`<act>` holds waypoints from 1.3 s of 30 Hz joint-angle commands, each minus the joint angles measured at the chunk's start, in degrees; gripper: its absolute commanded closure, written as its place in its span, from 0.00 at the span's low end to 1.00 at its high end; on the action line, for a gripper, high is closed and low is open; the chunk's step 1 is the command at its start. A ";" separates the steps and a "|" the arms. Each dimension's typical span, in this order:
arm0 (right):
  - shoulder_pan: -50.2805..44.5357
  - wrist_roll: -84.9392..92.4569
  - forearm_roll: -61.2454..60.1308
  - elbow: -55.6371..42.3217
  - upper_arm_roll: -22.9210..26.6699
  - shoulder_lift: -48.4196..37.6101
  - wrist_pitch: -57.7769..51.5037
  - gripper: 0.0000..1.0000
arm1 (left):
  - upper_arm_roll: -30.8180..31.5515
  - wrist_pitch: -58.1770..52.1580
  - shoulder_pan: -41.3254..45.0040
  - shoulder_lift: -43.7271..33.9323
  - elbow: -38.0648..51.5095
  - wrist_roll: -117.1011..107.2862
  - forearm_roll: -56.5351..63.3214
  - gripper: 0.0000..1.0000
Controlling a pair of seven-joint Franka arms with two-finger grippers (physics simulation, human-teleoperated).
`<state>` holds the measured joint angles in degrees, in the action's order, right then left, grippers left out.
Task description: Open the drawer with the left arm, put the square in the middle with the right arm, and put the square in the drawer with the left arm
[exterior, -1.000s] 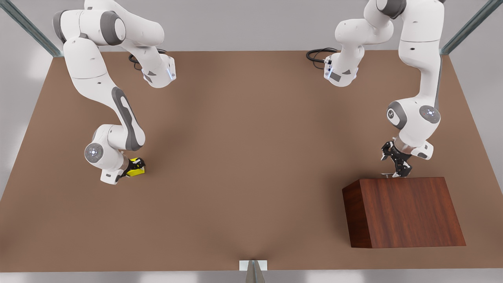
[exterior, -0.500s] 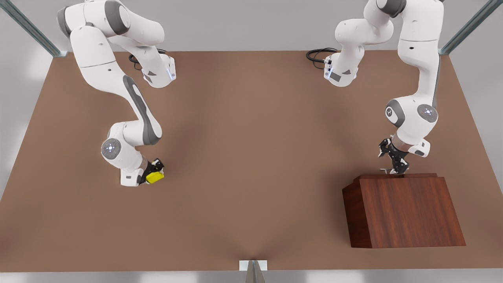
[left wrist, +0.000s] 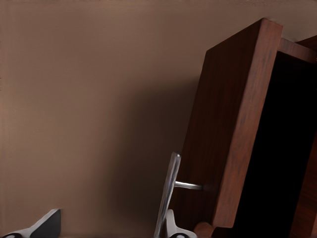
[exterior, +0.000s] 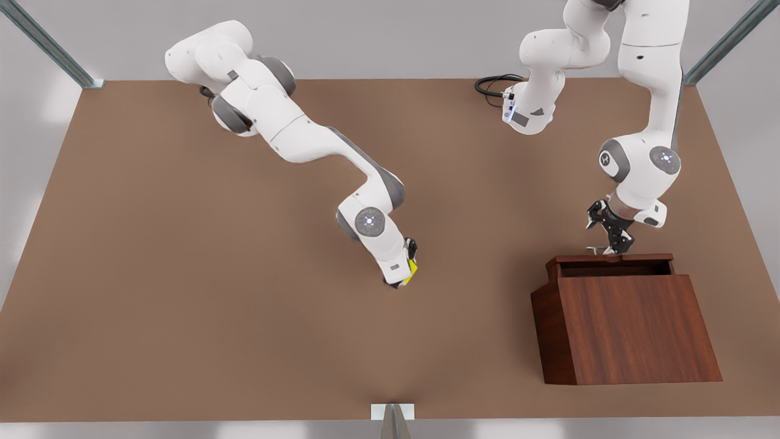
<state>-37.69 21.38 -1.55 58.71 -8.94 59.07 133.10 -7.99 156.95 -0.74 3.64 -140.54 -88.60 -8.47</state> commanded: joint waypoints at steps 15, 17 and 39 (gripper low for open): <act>-6.25 -24.63 -0.38 1.57 3.67 -0.70 6.82 0.00 | -1.68 -2.35 -0.14 -6.80 -6.76 -0.52 -0.06 0.00; -6.25 -24.55 -3.98 11.33 6.65 -12.74 6.82 0.00 | -1.68 -2.44 0.30 -7.06 -6.94 -1.13 -0.06 0.00; 35.85 -19.89 1.12 21.19 15.36 -53.27 -46.79 0.00 | 5.71 -41.28 4.69 0.67 34.01 47.47 9.08 0.00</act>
<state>-3.43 2.18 -0.37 80.03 6.15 6.06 90.67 -2.53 131.41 3.32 2.89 -109.40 -77.48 -0.10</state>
